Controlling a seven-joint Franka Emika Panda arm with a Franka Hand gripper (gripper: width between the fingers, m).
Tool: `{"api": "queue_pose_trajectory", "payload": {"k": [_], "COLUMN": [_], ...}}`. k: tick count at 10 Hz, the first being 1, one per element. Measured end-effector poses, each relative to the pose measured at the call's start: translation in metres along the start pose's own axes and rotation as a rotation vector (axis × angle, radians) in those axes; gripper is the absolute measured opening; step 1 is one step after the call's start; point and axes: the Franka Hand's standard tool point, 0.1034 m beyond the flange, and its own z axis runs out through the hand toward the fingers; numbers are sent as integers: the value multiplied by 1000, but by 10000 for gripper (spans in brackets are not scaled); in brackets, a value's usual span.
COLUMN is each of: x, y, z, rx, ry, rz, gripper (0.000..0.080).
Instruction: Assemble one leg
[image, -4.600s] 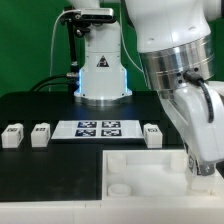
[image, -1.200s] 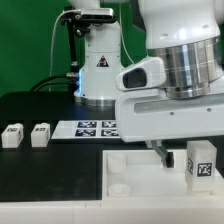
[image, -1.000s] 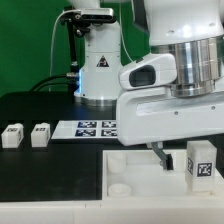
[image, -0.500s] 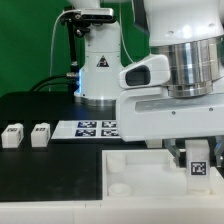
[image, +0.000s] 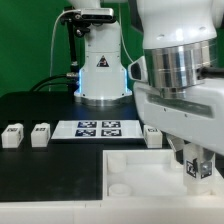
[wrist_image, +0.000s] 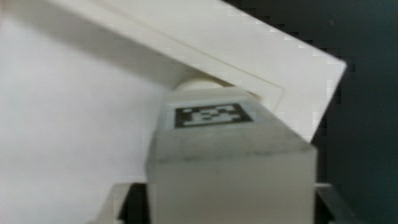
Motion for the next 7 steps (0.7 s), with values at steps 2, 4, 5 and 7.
{"api": "queue_pose_trajectory", "payload": {"k": [2, 4, 5, 7], "x": [-1, -2, -3, -10], "y": [2, 2, 3, 1], "z": [1, 1, 2, 4], "rx": [0, -1, -1, 15], "ry": [-21, -22, -22, -12], "rz": [198, 213, 176, -60], "gripper": [294, 294, 377, 557]}}
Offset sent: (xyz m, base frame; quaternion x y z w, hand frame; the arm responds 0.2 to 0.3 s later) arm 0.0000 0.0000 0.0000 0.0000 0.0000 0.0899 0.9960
